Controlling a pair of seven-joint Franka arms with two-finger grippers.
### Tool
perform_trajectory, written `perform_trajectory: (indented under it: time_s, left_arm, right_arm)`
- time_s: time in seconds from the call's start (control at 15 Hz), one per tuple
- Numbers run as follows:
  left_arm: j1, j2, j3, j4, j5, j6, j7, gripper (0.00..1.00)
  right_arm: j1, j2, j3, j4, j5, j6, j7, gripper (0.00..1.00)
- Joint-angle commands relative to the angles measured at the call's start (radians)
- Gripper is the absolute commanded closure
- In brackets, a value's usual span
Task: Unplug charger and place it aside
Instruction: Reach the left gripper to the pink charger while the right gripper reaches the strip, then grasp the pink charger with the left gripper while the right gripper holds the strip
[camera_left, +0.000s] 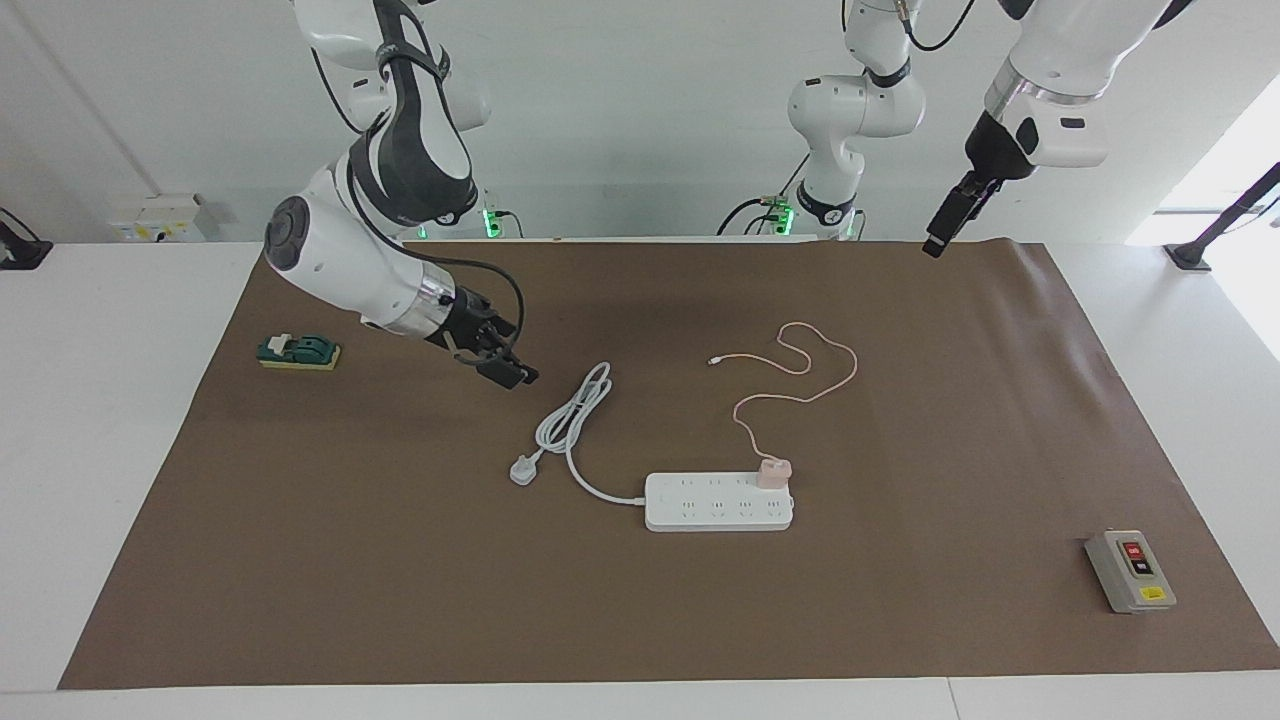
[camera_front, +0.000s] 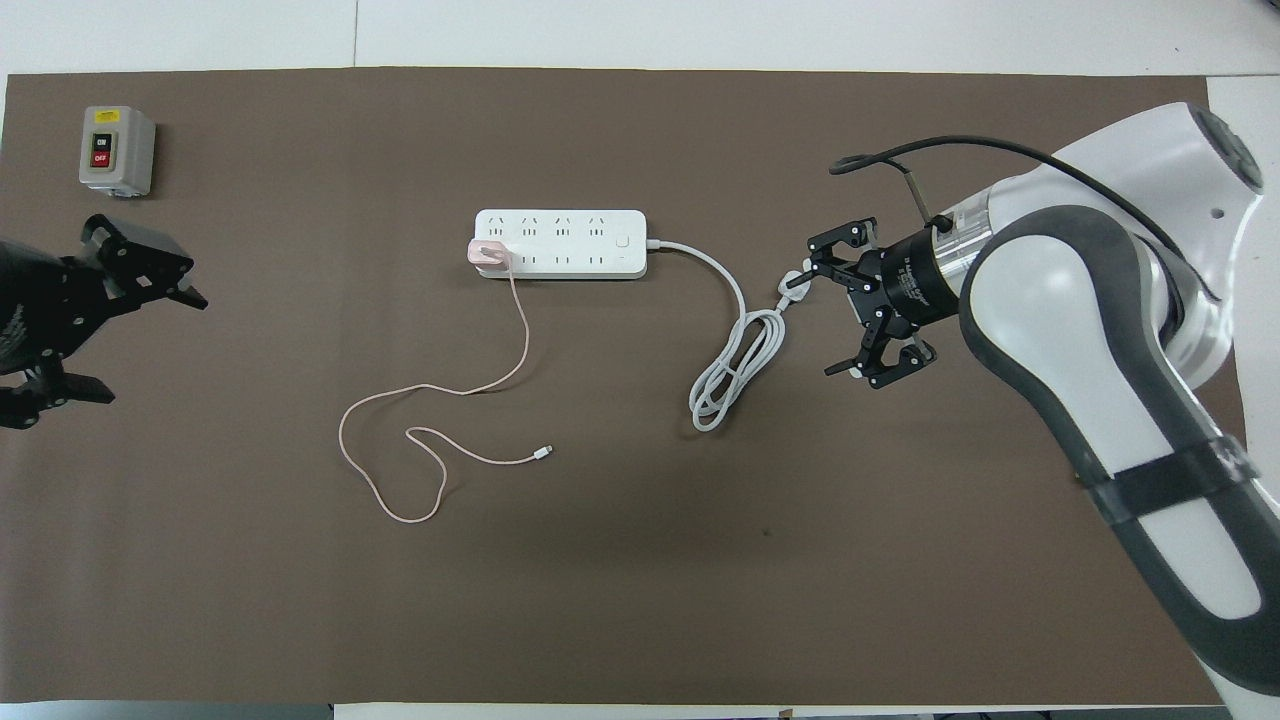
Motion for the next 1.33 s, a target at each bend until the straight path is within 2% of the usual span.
perform_trajectory:
  time_s: [0.0,0.2,0.27,0.4,0.53,0.67,0.73,1.07,1.27]
  left_arm:
    - [-0.046,0.112,0.010,0.010,-0.010,0.129,-0.314,0.00]
    - [-0.102,0.229,0.010,0.024,-0.009,0.222,-0.508,0.00]
    - [-0.115,0.307,0.010,0.071,-0.010,0.226,-0.593,0.00]
    - [-0.130,0.431,0.012,0.179,-0.009,0.229,-0.689,0.00]
    - [-0.164,0.543,0.021,0.271,-0.004,0.245,-0.746,0.00]
    - [-0.170,0.560,0.019,0.279,-0.004,0.295,-0.749,0.00]
    - [-0.176,0.568,0.019,0.276,-0.004,0.311,-0.749,0.00]
    - [-0.193,0.616,0.018,0.265,-0.009,0.372,-0.763,0.00]
    - [-0.216,0.614,0.019,0.202,-0.004,0.468,-0.781,0.00]
  right_arm:
    - [0.016,0.156,-0.002,0.129,0.111,0.036,0.078,0.00]
    - [0.077,0.256,-0.003,0.194,0.192,0.102,0.104,0.00]
    - [0.098,0.322,-0.003,0.253,0.231,0.146,0.141,0.00]
    - [0.112,0.399,-0.002,0.298,0.238,0.148,0.176,0.00]
    - [0.120,0.514,-0.002,0.443,0.256,0.134,0.228,0.00]
    - [0.129,0.606,0.000,0.545,0.276,0.122,0.247,0.00]
    - [0.131,0.624,0.000,0.563,0.276,0.100,0.245,0.00]
    - [0.155,0.666,0.008,0.606,0.294,0.112,0.242,0.00]
    - [0.166,0.674,0.008,0.629,0.285,0.106,0.236,0.00]
